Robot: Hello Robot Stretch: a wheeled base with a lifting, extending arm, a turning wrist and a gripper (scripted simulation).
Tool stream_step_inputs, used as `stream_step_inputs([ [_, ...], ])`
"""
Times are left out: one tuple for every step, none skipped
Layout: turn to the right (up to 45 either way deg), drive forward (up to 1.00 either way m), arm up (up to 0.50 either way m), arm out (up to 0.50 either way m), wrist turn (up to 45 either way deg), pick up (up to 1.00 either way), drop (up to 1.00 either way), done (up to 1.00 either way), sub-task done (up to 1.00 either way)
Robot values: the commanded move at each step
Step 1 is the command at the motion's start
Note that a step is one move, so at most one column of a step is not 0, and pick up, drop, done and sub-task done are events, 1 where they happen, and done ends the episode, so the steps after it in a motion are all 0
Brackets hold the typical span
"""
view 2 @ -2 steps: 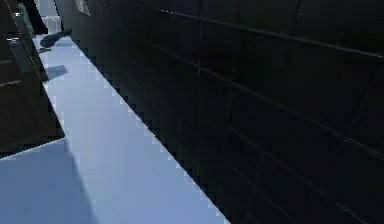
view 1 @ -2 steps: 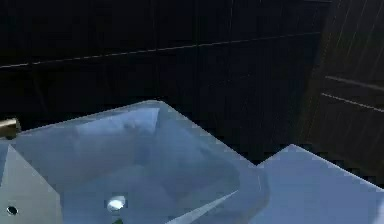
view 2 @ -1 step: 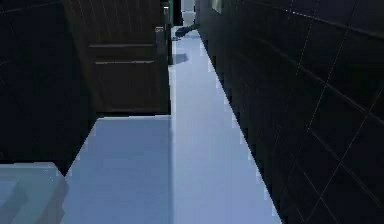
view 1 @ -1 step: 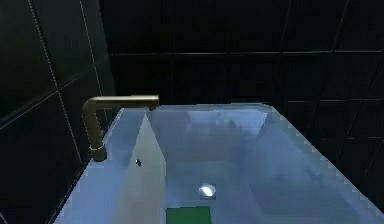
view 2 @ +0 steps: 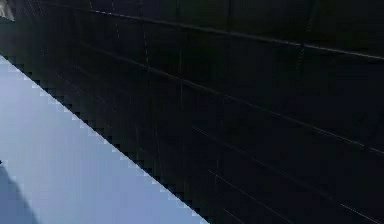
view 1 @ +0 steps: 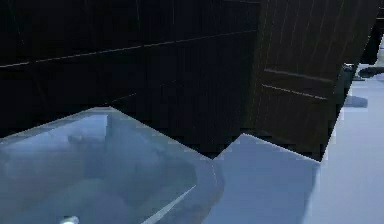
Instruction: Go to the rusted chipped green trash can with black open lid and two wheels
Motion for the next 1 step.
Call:
stream_step_inputs([
  [45.0, 0.00, 0.00, 0.00, 0.0, 0.00, 0.00, 0.00, 0.00],
])
